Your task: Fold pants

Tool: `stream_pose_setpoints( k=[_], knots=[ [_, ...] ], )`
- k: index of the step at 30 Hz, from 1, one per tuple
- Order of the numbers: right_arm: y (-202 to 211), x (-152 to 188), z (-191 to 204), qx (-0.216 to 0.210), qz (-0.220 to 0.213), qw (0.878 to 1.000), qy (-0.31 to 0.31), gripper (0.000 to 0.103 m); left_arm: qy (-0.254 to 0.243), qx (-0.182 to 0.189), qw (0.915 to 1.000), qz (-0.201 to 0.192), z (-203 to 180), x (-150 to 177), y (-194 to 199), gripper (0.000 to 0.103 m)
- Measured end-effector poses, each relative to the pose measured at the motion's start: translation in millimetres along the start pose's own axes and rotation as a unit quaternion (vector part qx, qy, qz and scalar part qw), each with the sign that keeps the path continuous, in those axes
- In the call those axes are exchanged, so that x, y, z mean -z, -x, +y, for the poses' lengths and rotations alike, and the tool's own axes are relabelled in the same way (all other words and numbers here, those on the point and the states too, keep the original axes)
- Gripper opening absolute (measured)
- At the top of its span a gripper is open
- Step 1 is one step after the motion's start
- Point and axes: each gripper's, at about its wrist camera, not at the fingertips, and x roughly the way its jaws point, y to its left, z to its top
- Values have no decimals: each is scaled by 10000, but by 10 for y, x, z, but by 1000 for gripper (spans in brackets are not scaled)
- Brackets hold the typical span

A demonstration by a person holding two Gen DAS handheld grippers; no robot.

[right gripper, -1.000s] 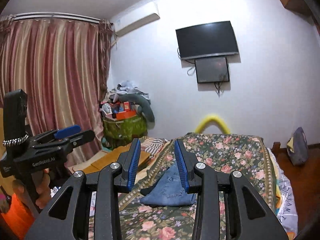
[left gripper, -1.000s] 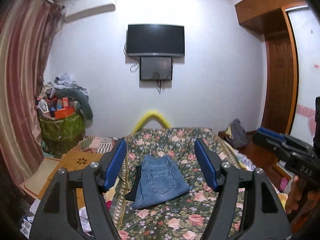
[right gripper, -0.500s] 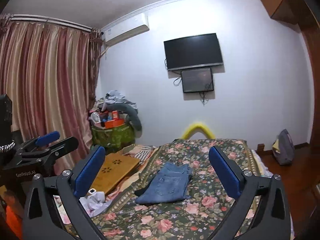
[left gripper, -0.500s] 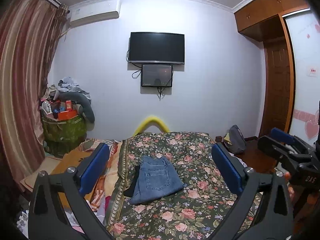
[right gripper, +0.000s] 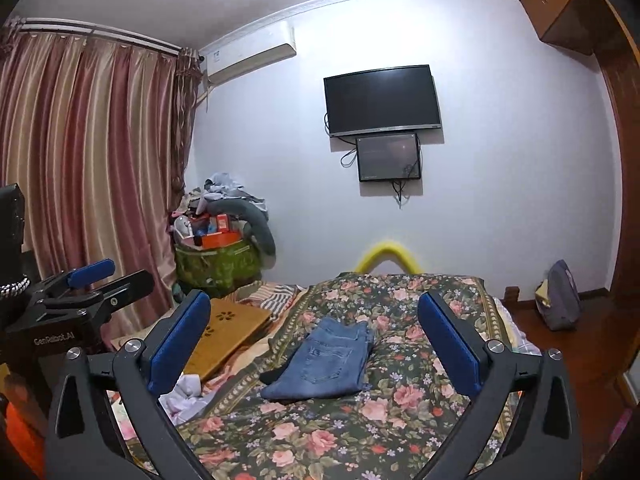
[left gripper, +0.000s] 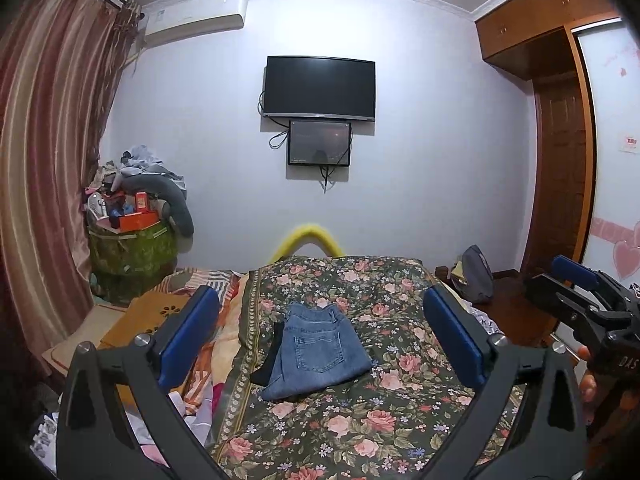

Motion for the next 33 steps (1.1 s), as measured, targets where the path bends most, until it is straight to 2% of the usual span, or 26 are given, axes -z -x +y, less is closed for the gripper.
stream_pose_setpoints(
  k=[33],
  knots=[
    [31, 9, -32, 38, 124, 9999, -56, 103, -154, 83, 9998, 86, -45, 58, -42, 103]
  ],
)
